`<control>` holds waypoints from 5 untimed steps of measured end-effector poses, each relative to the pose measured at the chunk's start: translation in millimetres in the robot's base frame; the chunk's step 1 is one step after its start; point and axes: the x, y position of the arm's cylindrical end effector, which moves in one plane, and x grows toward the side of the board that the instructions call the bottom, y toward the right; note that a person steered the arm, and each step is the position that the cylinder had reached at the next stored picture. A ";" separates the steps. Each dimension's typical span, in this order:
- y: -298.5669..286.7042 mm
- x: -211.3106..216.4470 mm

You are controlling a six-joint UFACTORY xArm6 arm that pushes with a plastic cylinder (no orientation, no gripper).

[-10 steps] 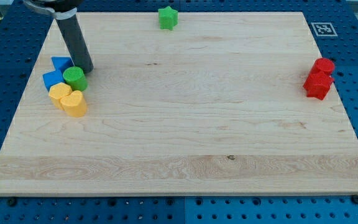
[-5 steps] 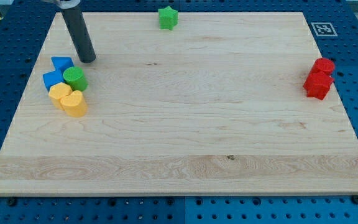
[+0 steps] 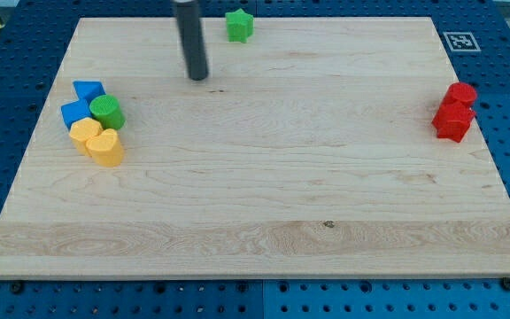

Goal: Separate red star from red circle

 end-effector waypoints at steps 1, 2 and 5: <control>88.1 2.8; 168.8 1.8; 393.7 38.7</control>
